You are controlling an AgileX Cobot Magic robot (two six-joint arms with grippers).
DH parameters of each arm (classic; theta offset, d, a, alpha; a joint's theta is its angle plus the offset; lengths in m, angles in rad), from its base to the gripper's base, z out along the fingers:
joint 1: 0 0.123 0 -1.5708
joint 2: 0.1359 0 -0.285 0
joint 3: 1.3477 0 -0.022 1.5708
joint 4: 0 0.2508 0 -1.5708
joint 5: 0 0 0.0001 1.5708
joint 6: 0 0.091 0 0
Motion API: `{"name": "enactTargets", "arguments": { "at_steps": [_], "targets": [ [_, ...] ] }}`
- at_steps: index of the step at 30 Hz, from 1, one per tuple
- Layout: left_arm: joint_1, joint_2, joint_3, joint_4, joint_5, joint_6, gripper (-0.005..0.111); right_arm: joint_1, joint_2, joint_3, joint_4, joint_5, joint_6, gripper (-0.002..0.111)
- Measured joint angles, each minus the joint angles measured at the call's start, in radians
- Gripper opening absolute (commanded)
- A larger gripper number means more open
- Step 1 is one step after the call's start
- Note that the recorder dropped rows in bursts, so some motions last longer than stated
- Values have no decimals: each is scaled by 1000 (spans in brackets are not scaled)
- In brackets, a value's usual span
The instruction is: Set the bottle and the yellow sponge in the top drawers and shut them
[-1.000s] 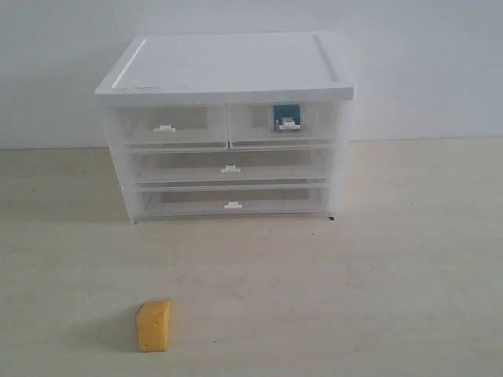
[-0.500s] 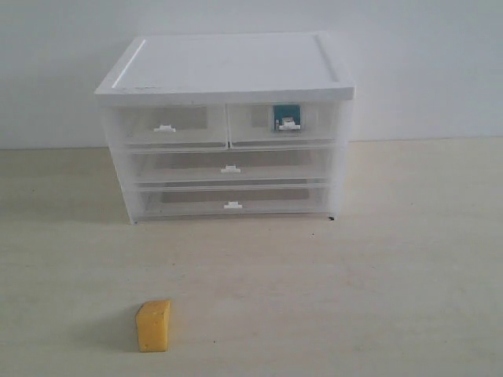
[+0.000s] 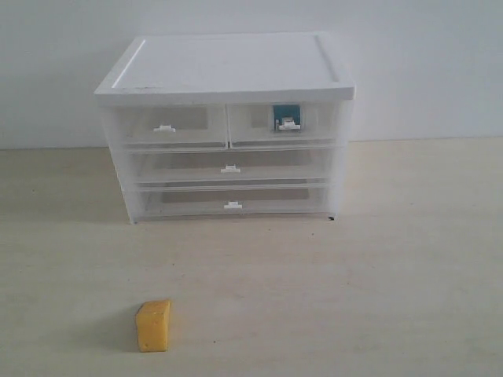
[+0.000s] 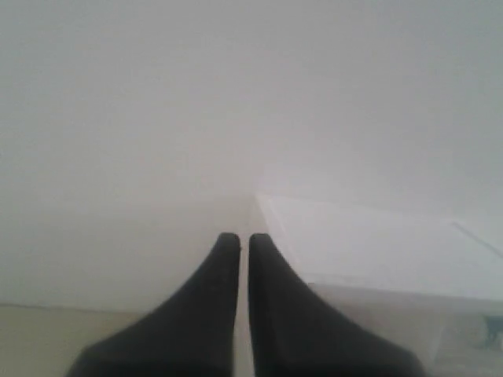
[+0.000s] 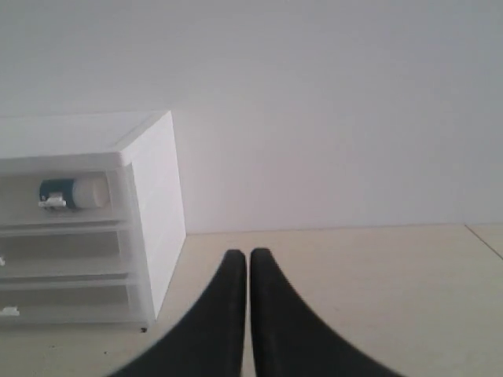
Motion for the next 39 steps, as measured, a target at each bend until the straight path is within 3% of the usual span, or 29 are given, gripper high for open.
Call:
{"name": "enactTargets", "arguments": {
  "at_steps": [6, 19, 24, 26, 28, 31, 34, 36, 39],
  "targets": [
    [-67, 224, -6, 81, -77, -22, 4, 0, 0, 49, 0, -4, -24, 0],
    [-242, 604, -112, 70, -206, 83, 4, 0, 0, 122, 0, -77, -36, 0],
    [-259, 706, -158, 68, -248, 87, 5, 0, 0, 122, 0, -73, -36, 0],
    [-259, 744, -173, 68, -266, 87, 13, 0, 0, 122, 0, -71, -36, 0],
    [-259, 780, -183, 82, -284, 87, 28, 0, 0, 122, 0, -71, -36, 0],
    [-259, 837, -199, 111, -320, 94, 67, 0, 0, 123, 0, -71, -36, 0],
    [-261, 888, -200, 117, -368, 99, 94, 0, 0, 127, 0, -71, -36, 0],
    [-263, 919, -200, 119, -414, 99, 98, 0, 0, 127, 0, -71, -36, 0],
    [-264, 958, -200, 122, -473, 99, 92, 0, 0, 127, 0, -71, -36, 0]
  ]
}}
